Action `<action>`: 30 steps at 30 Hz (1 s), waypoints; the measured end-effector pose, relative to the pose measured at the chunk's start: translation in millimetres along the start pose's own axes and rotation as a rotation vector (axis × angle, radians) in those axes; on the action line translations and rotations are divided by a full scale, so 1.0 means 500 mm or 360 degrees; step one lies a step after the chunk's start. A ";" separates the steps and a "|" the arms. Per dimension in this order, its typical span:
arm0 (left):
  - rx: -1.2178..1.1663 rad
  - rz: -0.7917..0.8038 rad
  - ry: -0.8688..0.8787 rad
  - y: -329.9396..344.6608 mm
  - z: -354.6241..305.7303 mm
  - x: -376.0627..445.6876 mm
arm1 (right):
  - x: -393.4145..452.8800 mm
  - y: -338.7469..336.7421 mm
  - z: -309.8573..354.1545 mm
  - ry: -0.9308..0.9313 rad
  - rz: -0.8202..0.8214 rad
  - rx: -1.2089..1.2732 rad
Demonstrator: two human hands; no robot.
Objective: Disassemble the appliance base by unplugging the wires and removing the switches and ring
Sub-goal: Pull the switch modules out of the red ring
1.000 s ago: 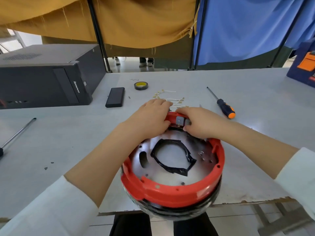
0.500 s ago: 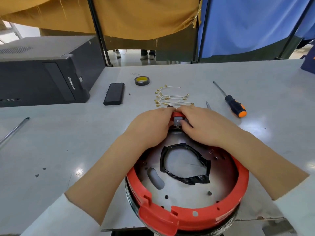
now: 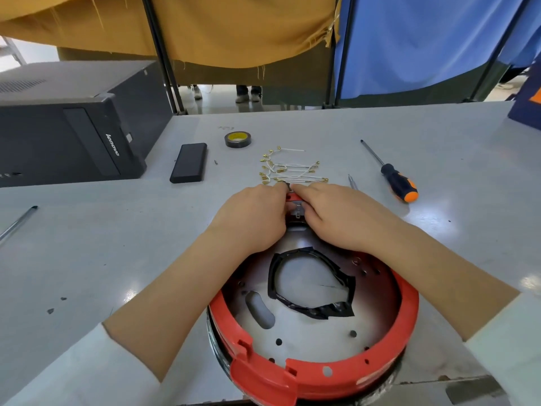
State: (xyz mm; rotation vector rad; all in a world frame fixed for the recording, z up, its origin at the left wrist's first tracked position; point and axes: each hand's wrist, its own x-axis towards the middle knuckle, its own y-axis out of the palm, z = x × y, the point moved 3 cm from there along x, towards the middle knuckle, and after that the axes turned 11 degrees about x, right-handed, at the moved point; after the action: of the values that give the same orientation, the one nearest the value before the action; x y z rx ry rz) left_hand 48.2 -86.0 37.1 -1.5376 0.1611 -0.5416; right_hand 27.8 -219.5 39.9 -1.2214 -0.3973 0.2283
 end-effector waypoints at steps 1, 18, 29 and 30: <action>0.0015 0.0007 -0.0022 0.000 0.003 0.002 | 0.005 0.000 -0.001 0.0016 0.0018 0.0009; 0.0106 0.0080 0.0084 0.008 0.010 0.018 | 0.016 0.002 -0.007 0.0017 0.0034 0.0118; 0.0392 -0.0015 0.0033 0.004 -0.004 0.016 | 0.019 0.005 -0.007 0.0006 -0.0019 0.0093; 0.0413 -0.0016 0.0026 0.004 -0.005 0.016 | 0.020 0.005 -0.007 0.0015 -0.0019 0.0065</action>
State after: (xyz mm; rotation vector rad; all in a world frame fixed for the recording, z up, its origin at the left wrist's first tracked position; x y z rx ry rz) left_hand 54.7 -91.8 36.7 -1.2826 0.0916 -0.5605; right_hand 38.5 -218.0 38.0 -1.1791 -0.3898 0.2194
